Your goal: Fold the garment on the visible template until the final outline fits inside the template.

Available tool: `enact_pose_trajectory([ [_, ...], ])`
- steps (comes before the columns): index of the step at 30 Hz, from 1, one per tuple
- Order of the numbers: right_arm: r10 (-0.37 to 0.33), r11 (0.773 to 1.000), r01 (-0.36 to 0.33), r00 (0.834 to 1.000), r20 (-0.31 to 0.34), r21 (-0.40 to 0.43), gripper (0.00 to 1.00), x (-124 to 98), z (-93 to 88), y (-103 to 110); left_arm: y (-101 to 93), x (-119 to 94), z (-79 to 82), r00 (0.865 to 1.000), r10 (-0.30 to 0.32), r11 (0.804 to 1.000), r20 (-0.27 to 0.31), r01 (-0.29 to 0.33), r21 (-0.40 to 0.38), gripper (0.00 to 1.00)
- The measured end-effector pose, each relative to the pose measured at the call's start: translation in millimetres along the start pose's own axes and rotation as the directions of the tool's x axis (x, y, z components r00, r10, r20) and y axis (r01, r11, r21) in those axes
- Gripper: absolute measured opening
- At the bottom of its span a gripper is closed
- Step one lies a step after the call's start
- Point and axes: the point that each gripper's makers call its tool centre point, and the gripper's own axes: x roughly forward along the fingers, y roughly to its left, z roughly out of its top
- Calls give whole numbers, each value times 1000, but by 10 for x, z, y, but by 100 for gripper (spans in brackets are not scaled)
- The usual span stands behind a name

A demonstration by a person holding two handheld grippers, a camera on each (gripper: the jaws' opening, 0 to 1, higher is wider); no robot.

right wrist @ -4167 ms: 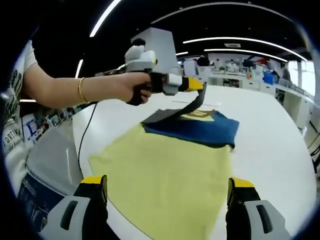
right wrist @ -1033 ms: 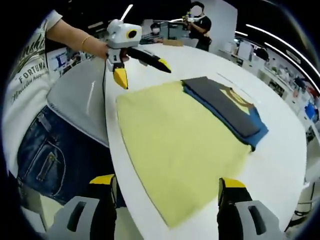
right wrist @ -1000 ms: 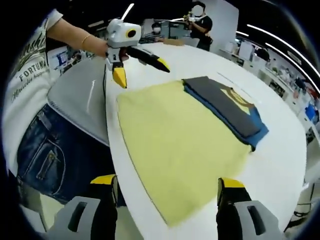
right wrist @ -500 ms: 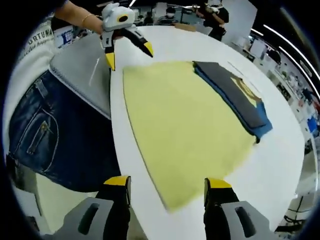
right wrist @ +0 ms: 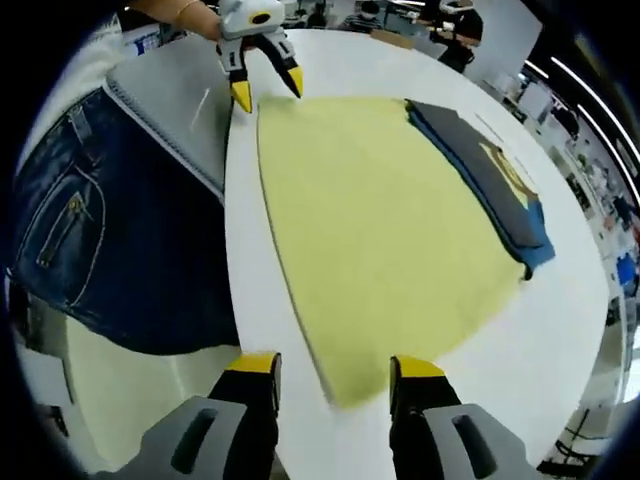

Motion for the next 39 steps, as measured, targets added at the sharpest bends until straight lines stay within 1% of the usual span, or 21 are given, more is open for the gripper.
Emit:
enact_pose_trajectory([
  [2, -8, 1000, 8, 1000, -2, -10, 33, 3, -3, -27, -2, -3, 1, 1000, -2, 1000, 3, 2, -1, 36],
  [4, -9, 1000, 9, 1000, -3, -25, 29, 5, -6, -45, 16, -4, -12, 1000, 6, 1000, -3, -6, 2, 32],
  [5, -8, 1000, 7, 1000, -6, -29, 29, 9, -11, -49, 41, -3, -32, 1000, 17, 999, -15, -16, 36, 30],
  [6, -5, 999, 4, 1000, -11, -32, 30, 15, -18, -51, 48, 0, -51, 999, 21, 999, -26, -20, 50, 30],
  [8, 1, 999, -2, 1000, -23, -47, 30, 28, -34, -50, 37, 6, -41, 1000, 19, 1000, -20, -18, 25, 30],
  [9, 3, 999, -4, 1000, -26, -51, 29, 32, -38, -49, 29, 7, -38, 1000, 16, 1000, -21, -15, 27, 29],
  [11, -2, 998, 0, 999, -35, -64, 27, 38, -55, -66, 24, 10, -52, 999, 20, 998, -36, -18, 55, 26],
  [12, 1, 998, -3, 1000, -27, -57, 26, 36, -42, -70, 16, 12, -30, 999, 17, 998, -28, -15, 67, 26],
  [15, 4, 998, -6, 1000, -26, -62, 25, 47, -38, -93, 36, 20, -27, 999, 16, 997, -37, -13, 78, 26],
  [18, 3, 997, -5, 1000, -23, -74, 22, 59, -27, -142, 59, 29, -12, 999, 15, 993, -47, -10, 116, 25],
  [20, -4, 997, 2, 1000, -24, -82, 17, 70, -27, -176, 61, 41, -1, 998, 7, 991, -55, 1, 136, 24],
  [22, -3, 996, 1, 1000, -23, -86, 14, 82, -25, -203, 58, 54, 3, 998, -7, 989, -68, 17, 147, 22],
  [24, -1, 997, 0, 1000, -21, -79, 15, 84, -19, -223, 63, 63, 5, 997, -12, 989, -80, 24, 146, 20],
  [26, -12, 996, 9, 1000, -24, -91, 12, 91, -25, -260, 99, 71, 4, 995, 0, 989, -97, 14, 150, 16],
  [29, -39, 994, 35, 999, -35, -99, 5, 113, -41, -340, 143, 81, -7, 992, 7, 992, -124, 8, 122, 10],
  [30, -32, 995, 29, 999, -31, -98, 5, 114, -35, -348, 151, 84, -11, 991, 2, 995, -131, 10, 95, 8],
  [31, -30, 996, 27, 999, -29, -86, 5, 119, -30, -362, 178, 88, -8, 991, 8, 996, -133, 4, 87, 7],
  [33, -30, 996, 27, 999, -26, -83, 5, 120, -25, -382, 191, 89, -9, 990, 10, 997, -137, 1, 83, 4],
  [35, -19, 998, 17, 999, -26, -63, 0, 134, -28, -390, 211, 85, -9, 990, 17, 997, -140, -7, 72, 2],
  [36, -5, 999, 4, 1000, -22, -49, 0, 141, -24, -377, 222, 79, -6, 990, 18, 998, -138, -9, 63, 1],
  [39, -6, 1000, 5, 1000, -22, -31, 0, 131, -24, -383, 222, 50, 11, 992, 15, 999, -123, -11, 36, 0],
])
